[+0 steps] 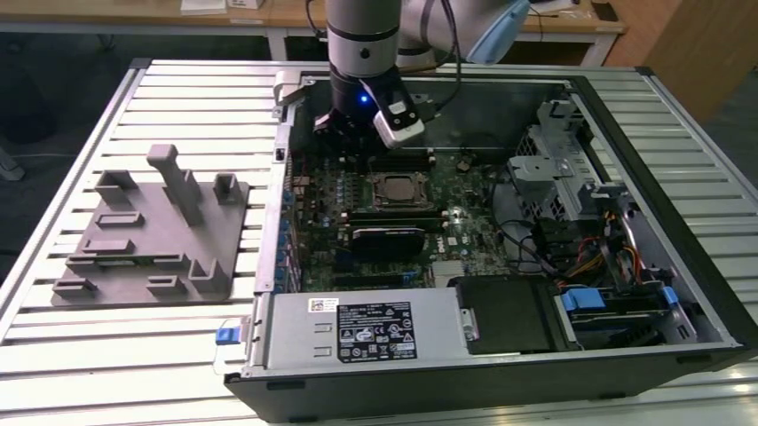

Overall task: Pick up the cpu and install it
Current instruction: 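Install the first cpu locking lever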

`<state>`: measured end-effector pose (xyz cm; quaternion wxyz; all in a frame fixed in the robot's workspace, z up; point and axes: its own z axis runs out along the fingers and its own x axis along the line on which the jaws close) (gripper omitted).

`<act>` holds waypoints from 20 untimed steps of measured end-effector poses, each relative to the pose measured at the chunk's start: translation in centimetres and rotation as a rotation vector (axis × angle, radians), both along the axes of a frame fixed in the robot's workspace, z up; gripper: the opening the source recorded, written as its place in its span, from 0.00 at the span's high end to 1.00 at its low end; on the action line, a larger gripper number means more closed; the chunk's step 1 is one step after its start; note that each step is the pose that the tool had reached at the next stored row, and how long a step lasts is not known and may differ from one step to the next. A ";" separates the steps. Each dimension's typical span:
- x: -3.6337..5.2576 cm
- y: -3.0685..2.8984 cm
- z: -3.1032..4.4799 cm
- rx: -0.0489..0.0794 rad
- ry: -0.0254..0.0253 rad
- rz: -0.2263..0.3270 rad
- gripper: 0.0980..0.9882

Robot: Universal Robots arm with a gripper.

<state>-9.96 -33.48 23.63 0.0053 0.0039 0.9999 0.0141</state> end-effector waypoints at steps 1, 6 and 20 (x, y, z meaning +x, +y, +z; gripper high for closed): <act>0.00 0.00 0.00 0.000 0.0000 0.000 0.99; -0.19 -0.01 0.00 0.001 0.0000 0.000 0.99; -0.88 0.00 -0.07 0.047 0.0000 0.000 0.99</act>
